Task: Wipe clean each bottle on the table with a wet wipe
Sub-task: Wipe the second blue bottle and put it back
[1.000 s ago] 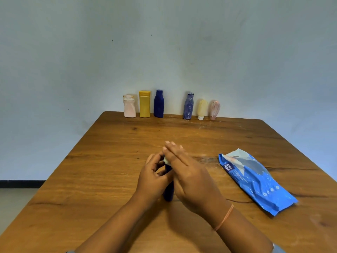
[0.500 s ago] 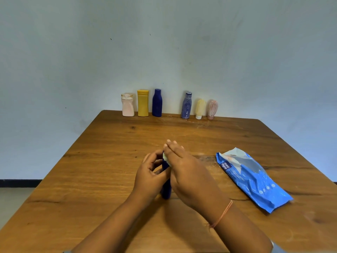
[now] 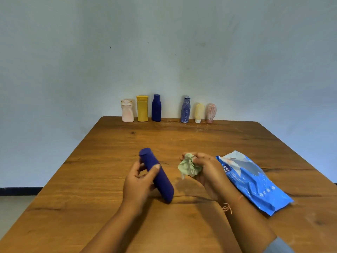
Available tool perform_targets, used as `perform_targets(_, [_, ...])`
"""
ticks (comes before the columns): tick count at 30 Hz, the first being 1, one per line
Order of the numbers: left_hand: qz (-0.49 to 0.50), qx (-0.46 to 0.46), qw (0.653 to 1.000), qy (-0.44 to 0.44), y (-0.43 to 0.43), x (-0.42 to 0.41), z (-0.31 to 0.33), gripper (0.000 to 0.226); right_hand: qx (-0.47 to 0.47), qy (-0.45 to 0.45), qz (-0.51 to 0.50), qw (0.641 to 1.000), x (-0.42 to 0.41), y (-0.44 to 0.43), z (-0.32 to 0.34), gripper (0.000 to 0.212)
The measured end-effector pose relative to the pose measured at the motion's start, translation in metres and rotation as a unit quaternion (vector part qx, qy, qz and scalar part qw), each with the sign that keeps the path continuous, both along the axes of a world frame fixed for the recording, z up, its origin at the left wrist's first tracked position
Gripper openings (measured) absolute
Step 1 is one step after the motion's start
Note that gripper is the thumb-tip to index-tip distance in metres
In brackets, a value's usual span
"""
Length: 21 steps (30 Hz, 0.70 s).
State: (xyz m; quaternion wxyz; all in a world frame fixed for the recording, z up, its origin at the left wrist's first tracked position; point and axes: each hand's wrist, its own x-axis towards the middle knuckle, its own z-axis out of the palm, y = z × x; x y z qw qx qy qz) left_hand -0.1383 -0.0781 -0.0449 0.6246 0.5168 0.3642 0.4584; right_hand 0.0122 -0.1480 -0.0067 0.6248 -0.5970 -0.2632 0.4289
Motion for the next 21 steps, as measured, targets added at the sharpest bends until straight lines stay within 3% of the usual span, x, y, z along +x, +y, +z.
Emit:
perform_targets(2, [0.027, -0.088, 0.994, -0.062, 0.009, -0.003, -0.003, 0.016, 0.016, 0.125, -0.021, 0.992, 0.003, -0.006, -0.017, 0.031])
perform_targets(4, [0.041, -0.131, 0.985, -0.107, 0.018, -0.006, -0.004, 0.02, 0.021, 0.203, -0.022, 0.979, -0.002, -0.008, -0.034, 0.031])
perform_targets(8, [0.041, -0.141, 0.978, -0.145, 0.021, -0.003, -0.005, 0.071, 0.053, 0.282, 0.008, 0.958, -0.022, -0.005, -0.048, 0.031])
perform_targets(10, [0.036, -0.118, 0.986, -0.113, 0.018, -0.002, -0.008, 0.082, 0.082, 0.289, -0.009, 0.954, -0.028, -0.003, -0.041, 0.031])
perform_targets(13, [0.053, 0.0, 0.994, 0.099, 0.023, -0.007, -0.013, 0.067, 0.095, 0.179, -0.046, 0.978, -0.024, -0.003, -0.031, 0.031])
perform_targets(16, [0.058, 0.114, 0.959, 0.251, 0.026, -0.012, -0.012, 0.055, 0.095, 0.008, -0.031, 0.995, -0.017, -0.008, -0.02, 0.03])
perform_targets(21, [-0.117, 0.253, 0.927, 0.25, 0.015, 0.002, -0.013, 0.046, 0.092, -0.182, 0.037, 0.978, -0.037, -0.003, -0.011, 0.033])
